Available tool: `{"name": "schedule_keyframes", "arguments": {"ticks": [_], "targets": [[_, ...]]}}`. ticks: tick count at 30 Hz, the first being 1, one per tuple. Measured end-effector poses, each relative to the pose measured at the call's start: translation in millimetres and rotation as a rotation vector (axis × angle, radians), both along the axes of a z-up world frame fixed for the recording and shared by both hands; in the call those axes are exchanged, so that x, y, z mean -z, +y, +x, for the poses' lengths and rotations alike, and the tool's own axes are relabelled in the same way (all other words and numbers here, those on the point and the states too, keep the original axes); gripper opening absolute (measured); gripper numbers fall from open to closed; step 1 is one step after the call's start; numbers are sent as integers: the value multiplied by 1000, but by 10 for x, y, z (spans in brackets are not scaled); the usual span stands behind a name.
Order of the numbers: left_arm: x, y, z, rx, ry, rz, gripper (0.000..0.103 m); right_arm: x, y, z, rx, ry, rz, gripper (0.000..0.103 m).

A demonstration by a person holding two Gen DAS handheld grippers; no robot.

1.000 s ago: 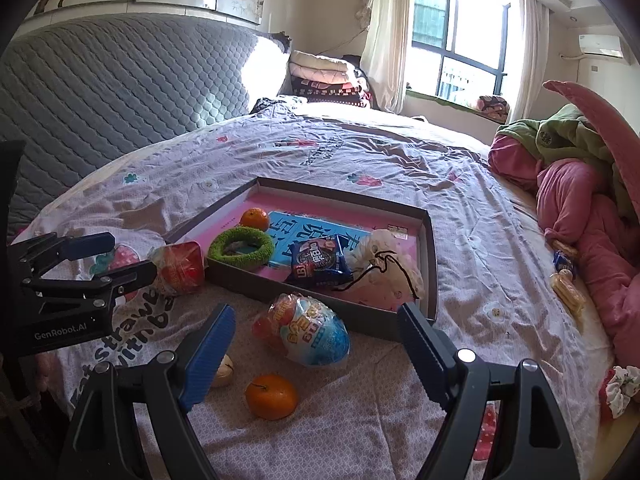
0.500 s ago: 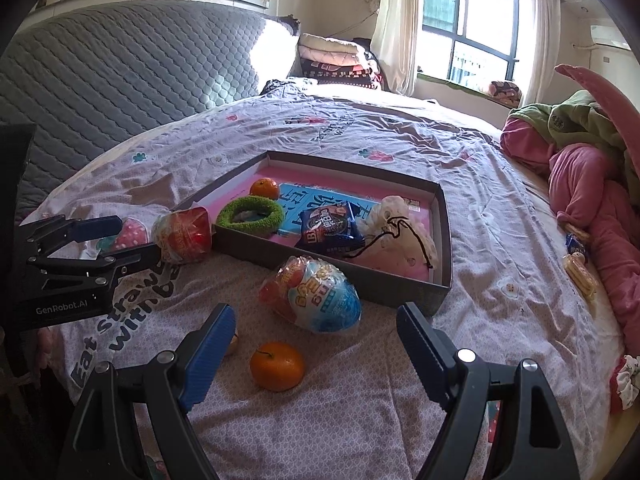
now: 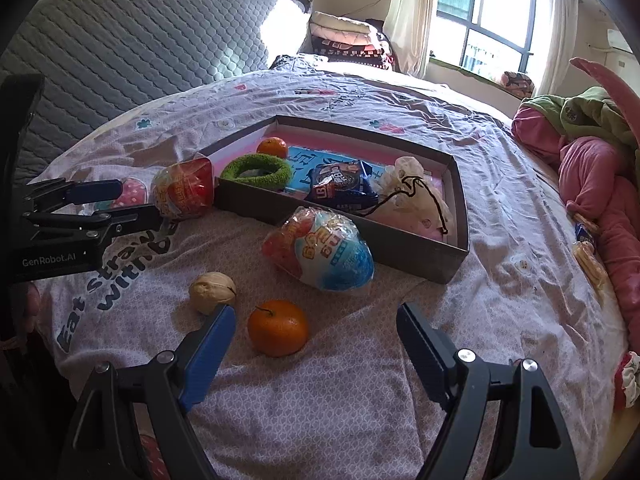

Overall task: Organize objects
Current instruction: 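Grasp the bagged blue candy egg with the left tool while the right tool grasps the tangerine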

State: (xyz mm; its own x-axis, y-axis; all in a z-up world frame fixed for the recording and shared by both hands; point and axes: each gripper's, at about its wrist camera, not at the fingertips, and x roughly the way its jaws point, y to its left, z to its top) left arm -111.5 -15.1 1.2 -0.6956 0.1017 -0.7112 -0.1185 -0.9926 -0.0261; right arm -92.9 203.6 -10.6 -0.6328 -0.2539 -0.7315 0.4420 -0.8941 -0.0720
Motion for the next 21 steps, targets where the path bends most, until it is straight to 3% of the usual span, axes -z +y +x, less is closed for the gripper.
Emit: {"name": "schedule_keyframes", "arguments": {"ticks": [21], "targets": [[164,54,-167,-16,-38,-36,75,164,-105,-74,8,-47,47,82]]}}
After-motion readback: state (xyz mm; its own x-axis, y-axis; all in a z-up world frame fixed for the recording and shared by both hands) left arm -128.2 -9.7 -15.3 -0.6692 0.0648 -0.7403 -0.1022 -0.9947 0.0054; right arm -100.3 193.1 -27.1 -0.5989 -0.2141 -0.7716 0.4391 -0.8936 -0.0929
